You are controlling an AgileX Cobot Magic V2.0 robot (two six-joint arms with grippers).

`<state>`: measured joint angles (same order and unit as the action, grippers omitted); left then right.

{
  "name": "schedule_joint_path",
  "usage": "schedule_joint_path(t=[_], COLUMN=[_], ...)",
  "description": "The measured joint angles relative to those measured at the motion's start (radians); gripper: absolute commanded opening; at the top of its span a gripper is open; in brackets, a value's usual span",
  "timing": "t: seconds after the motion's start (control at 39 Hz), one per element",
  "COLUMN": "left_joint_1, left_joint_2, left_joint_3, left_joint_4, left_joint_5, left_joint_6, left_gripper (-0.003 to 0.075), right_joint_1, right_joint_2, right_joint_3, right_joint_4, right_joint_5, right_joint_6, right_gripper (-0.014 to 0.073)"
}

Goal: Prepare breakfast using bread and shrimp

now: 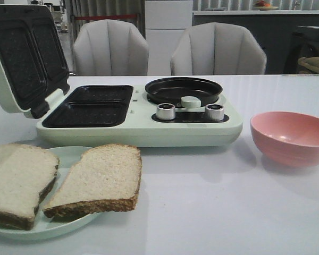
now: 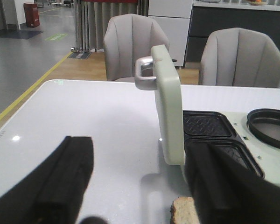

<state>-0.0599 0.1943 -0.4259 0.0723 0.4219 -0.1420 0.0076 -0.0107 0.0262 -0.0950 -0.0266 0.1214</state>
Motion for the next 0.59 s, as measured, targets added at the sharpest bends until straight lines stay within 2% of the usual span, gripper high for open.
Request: schedule_joint_path(t=[0.13, 0.28, 0.41, 0.59], left_joint_1=[0.0, -0.023, -0.118, -0.329], left_joint_2=[0.046, 0.103, 0.152, 0.272], left_joint_3=[0.0, 0.0, 0.0, 0.0], left_joint_4=[0.032, 0.043, 0.075, 0.301], left_joint_5=[0.011, 0.022, 0.039, 0.102], left_joint_6=[0.015, 0.11, 0.195, 0.229], left_gripper=[0.058, 0.0578, 0.0571, 0.0571], right_joint_1=[0.0, 0.0, 0.0, 0.0], right_joint_2=[0.0, 0.0, 0.0, 0.0], right_joint_3=[0.0, 0.0, 0.0, 0.0], right_joint_4=[0.0, 0.0, 0.0, 0.0], right_joint_5=[0.0, 0.0, 0.0, 0.0], right_joint_6=[0.0, 0.0, 0.0, 0.0], right_gripper=[0.0146, 0.0146, 0.0146, 0.0146])
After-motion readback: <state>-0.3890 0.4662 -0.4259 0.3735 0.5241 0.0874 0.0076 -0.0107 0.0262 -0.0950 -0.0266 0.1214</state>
